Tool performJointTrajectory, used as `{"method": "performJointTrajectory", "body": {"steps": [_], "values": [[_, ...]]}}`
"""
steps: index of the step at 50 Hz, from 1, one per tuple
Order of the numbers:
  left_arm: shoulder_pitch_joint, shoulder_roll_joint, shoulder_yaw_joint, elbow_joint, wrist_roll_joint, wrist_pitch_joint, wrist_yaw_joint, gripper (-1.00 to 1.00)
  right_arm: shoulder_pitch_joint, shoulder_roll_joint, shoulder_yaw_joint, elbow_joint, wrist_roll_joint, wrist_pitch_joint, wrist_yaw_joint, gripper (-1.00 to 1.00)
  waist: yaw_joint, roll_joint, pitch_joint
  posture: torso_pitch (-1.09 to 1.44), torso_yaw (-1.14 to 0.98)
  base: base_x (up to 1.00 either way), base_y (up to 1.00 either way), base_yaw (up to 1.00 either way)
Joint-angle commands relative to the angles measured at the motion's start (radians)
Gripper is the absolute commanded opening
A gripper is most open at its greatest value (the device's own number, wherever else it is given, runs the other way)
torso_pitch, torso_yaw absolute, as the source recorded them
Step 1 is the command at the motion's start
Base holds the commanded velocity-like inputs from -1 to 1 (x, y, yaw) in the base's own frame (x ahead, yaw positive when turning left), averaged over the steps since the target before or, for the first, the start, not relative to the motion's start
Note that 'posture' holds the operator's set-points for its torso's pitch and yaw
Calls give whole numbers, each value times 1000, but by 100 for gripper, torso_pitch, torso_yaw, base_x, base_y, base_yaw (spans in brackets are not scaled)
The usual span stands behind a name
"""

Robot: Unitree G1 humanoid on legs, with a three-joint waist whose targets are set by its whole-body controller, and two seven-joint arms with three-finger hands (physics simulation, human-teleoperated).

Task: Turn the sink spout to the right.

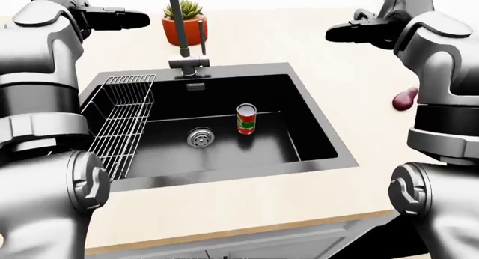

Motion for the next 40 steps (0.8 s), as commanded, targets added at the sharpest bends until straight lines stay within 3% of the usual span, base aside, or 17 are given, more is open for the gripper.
{"method": "performJointTrajectory", "body": {"steps": [1,2,6,8,9,12,23,40], "values": [[-39,29,18,-44,7,-29,13,100,-41,-3,4,-46,8,-27,7,100,16,-1,-45,0,0,9,0,0],[-39,31,24,-48,-3,-29,4,100,-41,-5,2,-51,10,-25,9,100,13,6,-23,0,0,0,0,0],[-27,48,34,-92,-27,13,-34,100,-44,-7,2,-58,12,-23,16,100,4,50,12,0,0,0,0,0],[-30,52,31,-84,-33,24,-42,100,-37,-4,2,-57,12,-28,16,100,-2,101,21,0,0,0,0,0],[-31,52,30,-85,-36,29,-45,100,-39,-5,1,-58,13,-26,17,100,3,83,30,0,0,0,0,0],[-24,50,27,-100,-38,40,-48,100,-40,-6,1,-62,13,-22,17,100,4,79,16,0,0,0,0,0],[-17,37,15,-111,-24,44,-51,100,-47,-11,4,-65,14,-14,18,100,22,63,9,-2,0,0,0,0],[-28,20,17,-91,-15,36,-43,100,-54,-14,5,-57,0,-13,28,100,24,64,-56,-13,0,0,0,0]]}}
